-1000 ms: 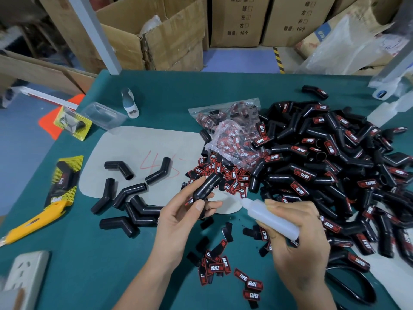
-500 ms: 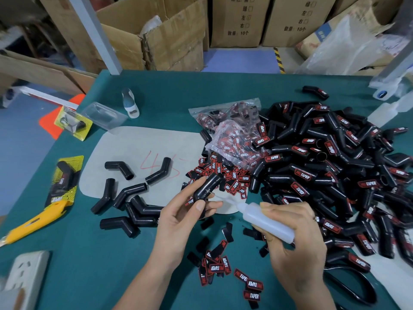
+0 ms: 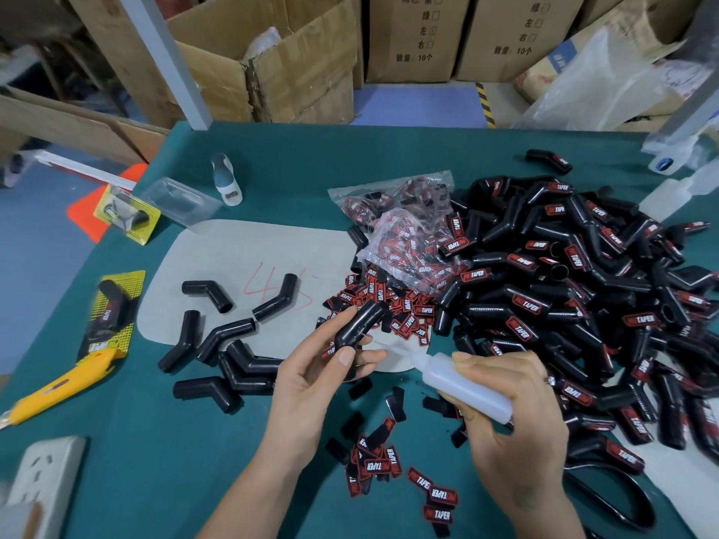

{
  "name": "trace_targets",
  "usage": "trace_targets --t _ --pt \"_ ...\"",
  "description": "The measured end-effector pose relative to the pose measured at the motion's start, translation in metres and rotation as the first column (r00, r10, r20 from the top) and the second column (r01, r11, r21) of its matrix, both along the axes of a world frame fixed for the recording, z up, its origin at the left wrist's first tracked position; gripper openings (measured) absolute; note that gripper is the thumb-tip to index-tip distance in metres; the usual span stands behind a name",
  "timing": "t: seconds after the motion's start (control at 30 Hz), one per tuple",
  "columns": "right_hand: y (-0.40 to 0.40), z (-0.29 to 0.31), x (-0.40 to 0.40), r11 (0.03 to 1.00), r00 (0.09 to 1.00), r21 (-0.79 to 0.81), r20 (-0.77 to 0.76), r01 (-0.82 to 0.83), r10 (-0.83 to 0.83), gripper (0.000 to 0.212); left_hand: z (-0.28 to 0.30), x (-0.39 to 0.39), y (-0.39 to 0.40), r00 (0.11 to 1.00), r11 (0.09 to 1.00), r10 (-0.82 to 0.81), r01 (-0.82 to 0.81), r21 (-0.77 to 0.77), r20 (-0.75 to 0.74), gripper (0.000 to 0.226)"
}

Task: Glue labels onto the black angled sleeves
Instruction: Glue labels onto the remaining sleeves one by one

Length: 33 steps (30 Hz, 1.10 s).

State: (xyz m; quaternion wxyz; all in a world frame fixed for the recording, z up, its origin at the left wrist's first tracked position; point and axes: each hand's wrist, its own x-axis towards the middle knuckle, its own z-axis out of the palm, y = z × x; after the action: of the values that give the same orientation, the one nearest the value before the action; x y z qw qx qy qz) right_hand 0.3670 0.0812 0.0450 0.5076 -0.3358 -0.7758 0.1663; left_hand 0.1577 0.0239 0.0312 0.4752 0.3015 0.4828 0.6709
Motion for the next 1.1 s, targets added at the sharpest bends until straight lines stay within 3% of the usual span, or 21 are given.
trace_targets --t 0.77,0.9,1.03,1.1 --pt "-0.0002 -0.0013 0.0011 1.000 1.000 -0.017 -0.005 -0.001 0.001 0.029 0.0055 0.0011 -0.0001 0.996 0.999 0.002 0.001 -0.033 0.089 0.043" --pt "-0.0004 -0.0026 0.0034 0.999 0.999 -0.028 0.010 0.035 -0.035 0.047 0.0046 -0.0001 -0.0002 0.996 1.000 0.005 -0.002 -0.031 0.090 0.043" --pt "-0.0005 -0.0023 0.0033 1.000 1.000 -0.011 0.009 -0.011 0.011 0.031 0.0037 0.0000 -0.0002 0.997 1.000 0.000 0.003 -0.029 0.082 0.043" --pt "-0.0001 -0.0024 0.0029 1.000 1.000 -0.015 0.009 0.006 -0.005 0.036 0.0034 -0.0005 -0.0003 0.997 1.000 0.001 0.002 -0.029 0.081 0.043"
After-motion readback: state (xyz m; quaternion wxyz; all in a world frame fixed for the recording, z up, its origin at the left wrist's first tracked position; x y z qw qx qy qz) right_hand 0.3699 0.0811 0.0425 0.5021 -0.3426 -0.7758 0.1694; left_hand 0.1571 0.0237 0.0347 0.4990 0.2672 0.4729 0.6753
